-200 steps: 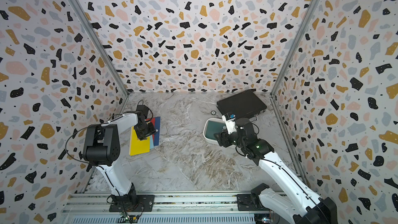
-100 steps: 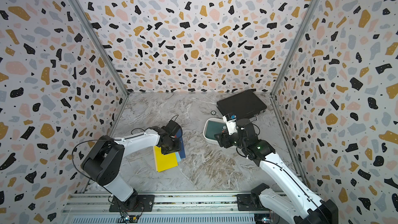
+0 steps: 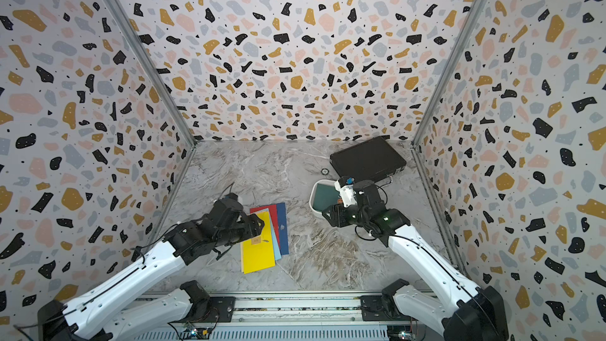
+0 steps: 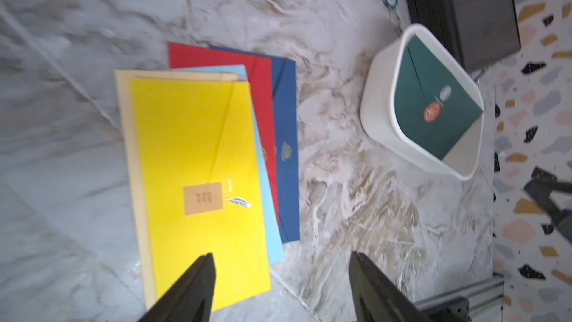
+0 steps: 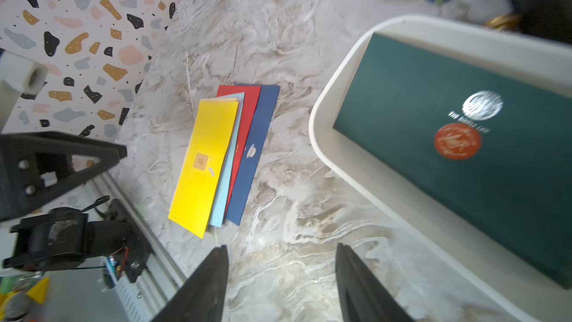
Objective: Put the sealed envelopes into the storage box
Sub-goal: Move the envelope to the center of the board, then pick up the envelope from the center of the board.
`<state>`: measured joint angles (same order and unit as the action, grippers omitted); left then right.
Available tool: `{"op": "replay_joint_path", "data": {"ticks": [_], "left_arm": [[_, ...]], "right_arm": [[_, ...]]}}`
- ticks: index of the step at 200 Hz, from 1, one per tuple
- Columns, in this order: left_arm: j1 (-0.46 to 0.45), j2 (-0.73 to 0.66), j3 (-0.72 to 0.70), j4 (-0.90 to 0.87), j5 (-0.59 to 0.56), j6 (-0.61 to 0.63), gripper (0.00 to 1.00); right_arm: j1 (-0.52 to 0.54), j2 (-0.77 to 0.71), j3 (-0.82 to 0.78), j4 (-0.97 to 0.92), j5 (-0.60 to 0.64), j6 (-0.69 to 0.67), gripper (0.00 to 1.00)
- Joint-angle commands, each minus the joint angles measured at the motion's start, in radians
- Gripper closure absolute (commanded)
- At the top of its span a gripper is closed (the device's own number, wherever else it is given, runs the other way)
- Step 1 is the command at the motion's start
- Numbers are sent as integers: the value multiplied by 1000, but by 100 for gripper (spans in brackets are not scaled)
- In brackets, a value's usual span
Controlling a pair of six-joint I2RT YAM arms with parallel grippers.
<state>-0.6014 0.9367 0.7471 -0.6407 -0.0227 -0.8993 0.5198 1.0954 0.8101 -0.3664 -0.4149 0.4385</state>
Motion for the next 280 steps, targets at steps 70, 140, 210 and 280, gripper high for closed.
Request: {"op": "replay_joint_path", "data": {"ticks": [70,140,210,280], "left_arm": [[182,221,-194,141,135,198,48],[256,264,-256,237,240,225,56],[287,287,-269,255,299,228,57],[287,295,-276,266,312,226,57]], "right_arm": [[311,531,251,129,-104,247,53],[333,828,500,121,-186,257,64],[338,939,540,169,-218,302,67],[342,972,545,197,-254,327,67]]}}
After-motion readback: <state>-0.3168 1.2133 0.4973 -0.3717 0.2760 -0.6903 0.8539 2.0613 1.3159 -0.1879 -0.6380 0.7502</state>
